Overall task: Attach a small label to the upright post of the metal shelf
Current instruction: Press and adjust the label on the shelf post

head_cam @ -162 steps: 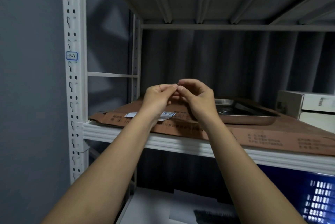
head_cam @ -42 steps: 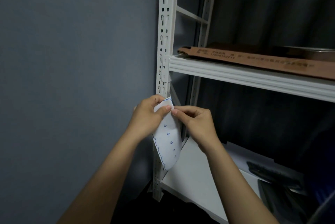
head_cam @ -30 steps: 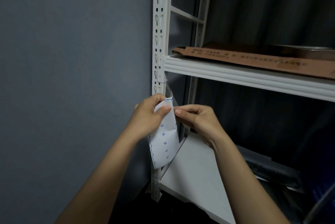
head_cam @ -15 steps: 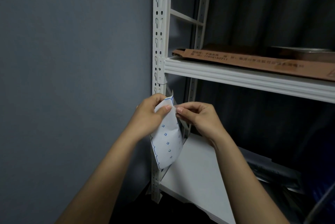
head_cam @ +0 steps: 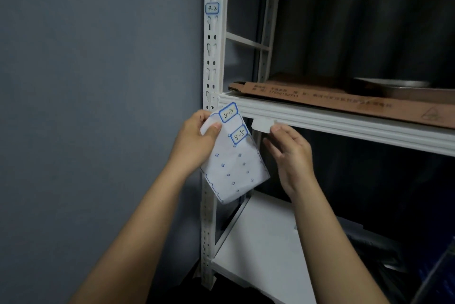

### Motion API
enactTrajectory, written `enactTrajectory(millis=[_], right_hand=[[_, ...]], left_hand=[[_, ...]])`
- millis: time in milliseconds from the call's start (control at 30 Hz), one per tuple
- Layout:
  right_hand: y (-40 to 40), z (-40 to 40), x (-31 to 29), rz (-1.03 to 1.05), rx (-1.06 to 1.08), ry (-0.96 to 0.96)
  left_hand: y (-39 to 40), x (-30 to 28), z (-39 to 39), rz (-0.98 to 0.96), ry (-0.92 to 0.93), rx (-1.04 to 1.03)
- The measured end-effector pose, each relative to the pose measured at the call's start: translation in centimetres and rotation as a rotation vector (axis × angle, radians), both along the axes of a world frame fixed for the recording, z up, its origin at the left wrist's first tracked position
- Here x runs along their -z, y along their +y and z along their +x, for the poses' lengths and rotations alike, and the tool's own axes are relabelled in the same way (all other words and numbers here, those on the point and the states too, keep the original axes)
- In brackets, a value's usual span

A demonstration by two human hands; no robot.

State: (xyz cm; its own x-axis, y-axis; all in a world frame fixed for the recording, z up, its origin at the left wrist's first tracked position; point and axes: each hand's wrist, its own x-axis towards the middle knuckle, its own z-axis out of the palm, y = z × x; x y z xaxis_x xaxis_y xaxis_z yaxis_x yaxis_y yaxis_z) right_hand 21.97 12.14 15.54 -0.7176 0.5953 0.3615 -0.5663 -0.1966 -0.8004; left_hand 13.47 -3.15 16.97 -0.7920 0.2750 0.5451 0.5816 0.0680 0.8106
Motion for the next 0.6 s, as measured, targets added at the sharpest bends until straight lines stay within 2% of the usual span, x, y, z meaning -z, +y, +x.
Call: enactTrajectory(millis=[67,133,233,333,467,600], right_hand=[[0.9,0.4,-1.1,0.037,-0.090,0.012],[2.2,0.7,-2.5,0.164,-0.127,-0.031],[4.1,1.3,-5.6,0.423,-0.014,-0.159],[6.3,1.9,-9.4,0.530,0.103,-0.210],[9.1,1.4,-13.3,0.512,0.119,-0.215],[12.3,-1.2,-14.9,0.345,0.303,-0.198]], left_hand=[[1.1,-2.1,0.2,0.034,0.019,0.013],[2.7,-4.4,0.1,0.061,0.038,0.034],[5.4,-7.9,-0.2,0.082,0.084,0.052],[8.0,-11.2,-0.5,0.038,0.142,0.052],[11.9,-14.1,-1.6,0.022,0.238,-0.024],[15.1,-14.4,-2.6,-0.004,0.329,-0.299]])
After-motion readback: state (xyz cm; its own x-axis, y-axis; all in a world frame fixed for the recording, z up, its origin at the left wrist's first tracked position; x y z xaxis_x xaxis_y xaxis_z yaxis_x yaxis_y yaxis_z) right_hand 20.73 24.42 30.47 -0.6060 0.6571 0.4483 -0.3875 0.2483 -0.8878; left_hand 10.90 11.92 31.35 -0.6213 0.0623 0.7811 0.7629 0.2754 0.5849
